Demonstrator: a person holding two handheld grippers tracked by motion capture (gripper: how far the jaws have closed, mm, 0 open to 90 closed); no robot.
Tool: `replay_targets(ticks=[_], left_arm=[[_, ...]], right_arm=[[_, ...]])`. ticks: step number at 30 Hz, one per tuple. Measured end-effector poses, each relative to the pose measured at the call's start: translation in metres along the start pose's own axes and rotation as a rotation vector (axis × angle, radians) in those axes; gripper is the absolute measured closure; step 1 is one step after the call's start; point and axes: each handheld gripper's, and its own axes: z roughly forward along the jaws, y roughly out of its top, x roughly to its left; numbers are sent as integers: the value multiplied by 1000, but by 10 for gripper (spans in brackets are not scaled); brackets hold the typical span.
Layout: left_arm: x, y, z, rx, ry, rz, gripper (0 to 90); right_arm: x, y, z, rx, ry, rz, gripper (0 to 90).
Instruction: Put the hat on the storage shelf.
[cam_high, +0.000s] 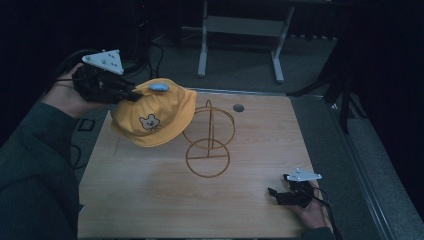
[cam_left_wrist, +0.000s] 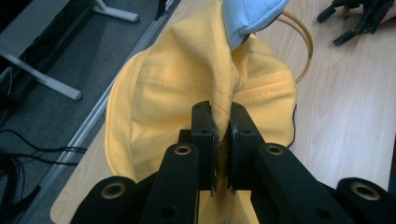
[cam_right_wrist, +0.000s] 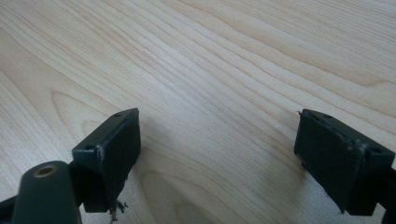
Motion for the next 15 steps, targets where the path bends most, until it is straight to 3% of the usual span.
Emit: replay_targets(ticks=[15], left_arm=[[2, 13, 8, -4, -11, 13, 836]], right_arm=[[0, 0, 0, -1, 0, -3, 144]])
